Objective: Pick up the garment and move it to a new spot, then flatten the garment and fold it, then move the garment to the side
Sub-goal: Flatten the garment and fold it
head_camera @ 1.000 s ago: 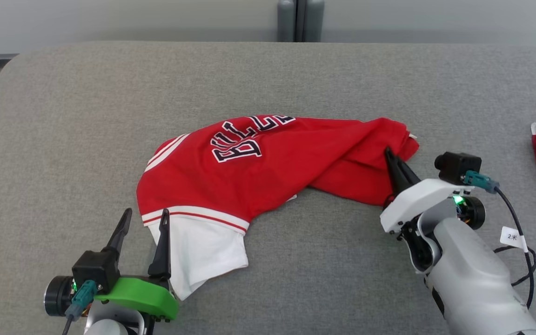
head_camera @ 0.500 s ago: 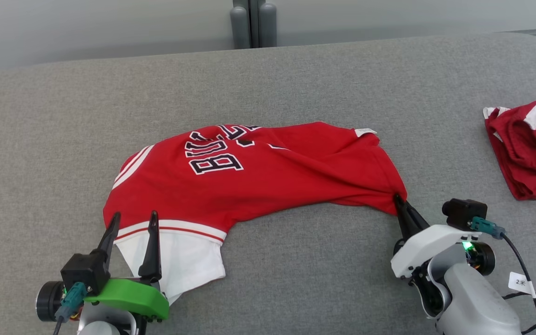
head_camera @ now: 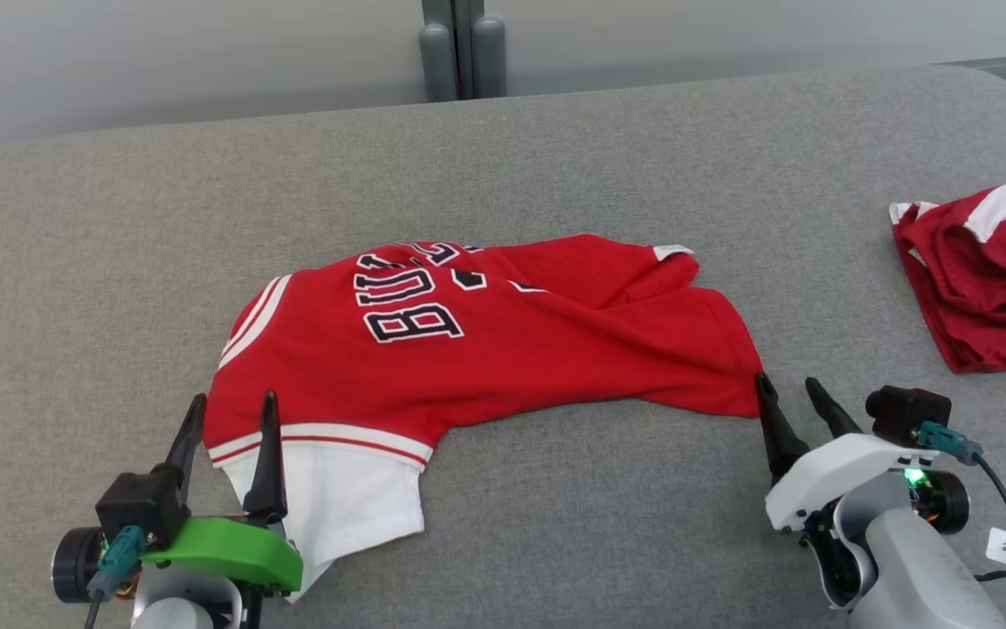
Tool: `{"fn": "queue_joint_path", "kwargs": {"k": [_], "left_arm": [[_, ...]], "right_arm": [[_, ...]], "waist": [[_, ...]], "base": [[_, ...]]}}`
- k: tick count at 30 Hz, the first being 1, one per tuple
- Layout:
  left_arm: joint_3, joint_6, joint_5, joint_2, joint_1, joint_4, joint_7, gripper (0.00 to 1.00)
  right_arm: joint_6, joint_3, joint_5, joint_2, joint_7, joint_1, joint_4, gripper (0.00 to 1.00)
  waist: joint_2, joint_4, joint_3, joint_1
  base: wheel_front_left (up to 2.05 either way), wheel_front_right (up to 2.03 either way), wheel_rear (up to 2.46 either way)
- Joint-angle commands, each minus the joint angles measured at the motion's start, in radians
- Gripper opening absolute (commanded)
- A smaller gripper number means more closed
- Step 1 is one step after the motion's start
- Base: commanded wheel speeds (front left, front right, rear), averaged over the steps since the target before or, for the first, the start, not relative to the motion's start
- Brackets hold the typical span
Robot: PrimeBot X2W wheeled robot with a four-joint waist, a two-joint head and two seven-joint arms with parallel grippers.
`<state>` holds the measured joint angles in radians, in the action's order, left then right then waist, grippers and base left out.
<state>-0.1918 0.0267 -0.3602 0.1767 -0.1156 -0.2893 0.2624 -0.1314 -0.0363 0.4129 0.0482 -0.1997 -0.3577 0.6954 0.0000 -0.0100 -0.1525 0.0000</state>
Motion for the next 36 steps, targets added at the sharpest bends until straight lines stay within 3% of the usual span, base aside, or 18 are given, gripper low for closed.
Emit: {"fn": "queue_joint_path", "kwargs": {"k": [1, 10, 18, 26, 36], "left_arm": [[0.011, 0.008, 0.010, -0.004, 0.008, 0.008, 0.003, 1.00], [0.051, 0.035, 0.014, -0.058, 0.055, 0.016, 0.003, 1.00], [0.086, 0.054, 0.002, -0.098, 0.108, -0.003, 0.003, 1.00], [0.107, 0.063, 0.012, -0.115, 0.157, 0.003, 0.003, 1.00], [0.118, 0.062, 0.035, -0.122, 0.212, 0.008, 0.003, 1.00]], "right_arm": [[0.002, 0.020, -0.035, 0.005, -0.015, 0.018, -0.008, 1.00], [0.002, 0.115, -0.180, 0.004, -0.057, 0.061, -0.124, 1.00], [0.002, 0.126, -0.291, 0.004, -0.065, 0.150, -0.247, 1.00], [0.002, 0.090, -0.340, 0.004, -0.066, 0.224, -0.335, 1.00], [0.002, 0.054, -0.323, 0.004, -0.066, 0.267, -0.367, 1.00]], "waist": [[0.0000, 0.004, 0.008, 0.0000], [0.0000, 0.031, 0.071, 0.0000], [0.0000, 0.041, 0.152, 0.0000], [0.0000, 0.039, 0.184, 0.0000], [0.0000, 0.035, 0.198, 0.0000]], "base": [[0.00, 0.00, 0.00], [0.00, 0.00, 0.00], [0.00, 0.00, 0.00], [0.00, 0.00, 0.00], [0.00, 0.00, 0.00]]}}
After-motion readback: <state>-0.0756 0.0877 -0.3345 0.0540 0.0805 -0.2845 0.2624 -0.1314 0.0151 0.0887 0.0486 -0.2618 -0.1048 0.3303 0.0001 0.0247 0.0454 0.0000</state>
